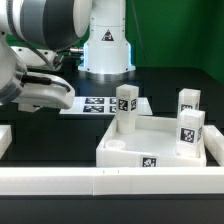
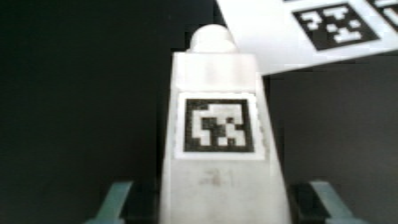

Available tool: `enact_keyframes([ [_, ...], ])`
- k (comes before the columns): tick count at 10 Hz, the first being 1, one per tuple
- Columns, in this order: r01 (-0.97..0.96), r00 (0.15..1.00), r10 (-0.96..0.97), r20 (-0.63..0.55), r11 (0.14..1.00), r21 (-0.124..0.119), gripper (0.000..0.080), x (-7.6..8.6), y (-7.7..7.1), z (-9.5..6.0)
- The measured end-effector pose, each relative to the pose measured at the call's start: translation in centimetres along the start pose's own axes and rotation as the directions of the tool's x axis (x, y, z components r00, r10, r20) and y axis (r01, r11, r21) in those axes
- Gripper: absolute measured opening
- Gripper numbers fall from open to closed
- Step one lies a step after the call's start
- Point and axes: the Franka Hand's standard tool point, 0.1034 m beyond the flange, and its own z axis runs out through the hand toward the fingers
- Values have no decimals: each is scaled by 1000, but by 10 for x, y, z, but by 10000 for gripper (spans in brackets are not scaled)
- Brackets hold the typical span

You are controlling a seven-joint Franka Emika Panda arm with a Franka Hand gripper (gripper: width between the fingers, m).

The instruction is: Assemble square table

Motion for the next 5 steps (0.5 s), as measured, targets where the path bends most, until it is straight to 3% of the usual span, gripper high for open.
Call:
enact_keyframes([
  [1,-6,998,6,-61,1000,-10,287,5,-6,-9],
  [3,12,977,-14,-213,1000,-11,287,-3,-24,-29],
  [5,13,934,-19,-357,1000,-20,287,5,-22,-33],
])
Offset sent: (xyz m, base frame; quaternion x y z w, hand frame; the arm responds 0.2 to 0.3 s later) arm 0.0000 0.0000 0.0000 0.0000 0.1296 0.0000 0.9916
